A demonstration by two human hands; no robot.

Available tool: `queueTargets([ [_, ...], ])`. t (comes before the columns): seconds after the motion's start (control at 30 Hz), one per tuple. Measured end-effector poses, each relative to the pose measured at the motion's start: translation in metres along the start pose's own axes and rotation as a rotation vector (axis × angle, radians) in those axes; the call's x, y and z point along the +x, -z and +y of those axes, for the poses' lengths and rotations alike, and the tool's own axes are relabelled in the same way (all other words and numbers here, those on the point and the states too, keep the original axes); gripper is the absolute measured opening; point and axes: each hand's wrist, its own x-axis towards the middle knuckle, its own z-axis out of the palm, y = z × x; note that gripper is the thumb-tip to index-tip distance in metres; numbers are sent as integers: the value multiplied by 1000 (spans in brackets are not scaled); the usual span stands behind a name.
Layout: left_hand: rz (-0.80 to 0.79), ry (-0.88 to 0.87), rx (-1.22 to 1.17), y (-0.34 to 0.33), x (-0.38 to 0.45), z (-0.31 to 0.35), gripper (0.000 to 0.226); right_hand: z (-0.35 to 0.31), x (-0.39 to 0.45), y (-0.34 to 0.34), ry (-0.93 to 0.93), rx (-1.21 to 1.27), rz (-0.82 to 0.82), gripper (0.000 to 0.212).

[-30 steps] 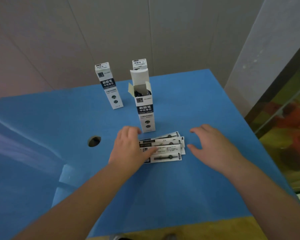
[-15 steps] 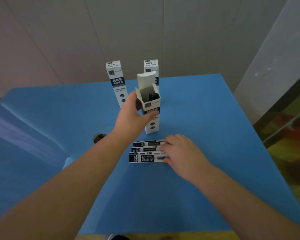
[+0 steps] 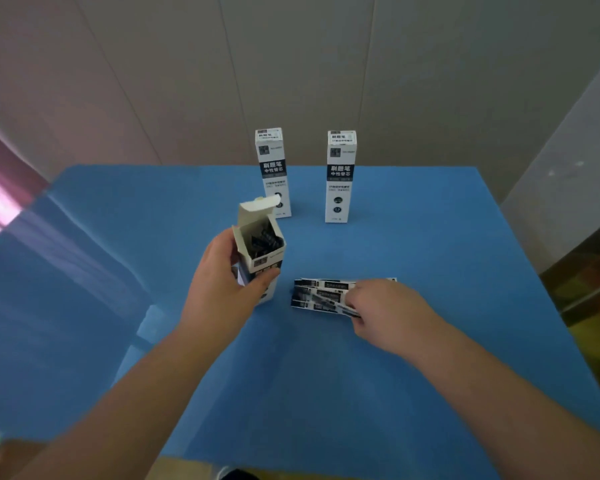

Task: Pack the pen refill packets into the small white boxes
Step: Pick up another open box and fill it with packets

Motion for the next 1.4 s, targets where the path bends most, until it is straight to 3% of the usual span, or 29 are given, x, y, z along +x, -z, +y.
queueTargets([
  [0.1,19,13,-18,1,-6,-3,57,4,-1,14,-33,169,14,13],
  [0.2,12,-11,-18,-1,-10,-2,56,10,-7,29,-159,539,78,21],
  [0.33,-17,-74,28,-7,-15,5,60,6,-21,44,-264,1087,130,10],
  [0.43,-39,-87,55,-9,-17,11,65,-8,-34,58,-216,1432,241,8],
  [0.57,-91,-104,72,-8,-21,25,55,-28,-45,80,-29,1658,409,13],
  [0.67,-90,-139,87,-10,-25,29,54,-41,-44,91,21,1646,547,9],
  [0.87,-95,-162,121,-14,-30,24,65,-49,-35,101,-75,1202,669,12],
  [1.13,-77,-171,128,-19,-33,24,60,-52,-31,117,-79,1054,663,21],
  [1.4,-64,-142,126,-17,-34,20,55,-49,-27,108,-122,1013,514,26],
])
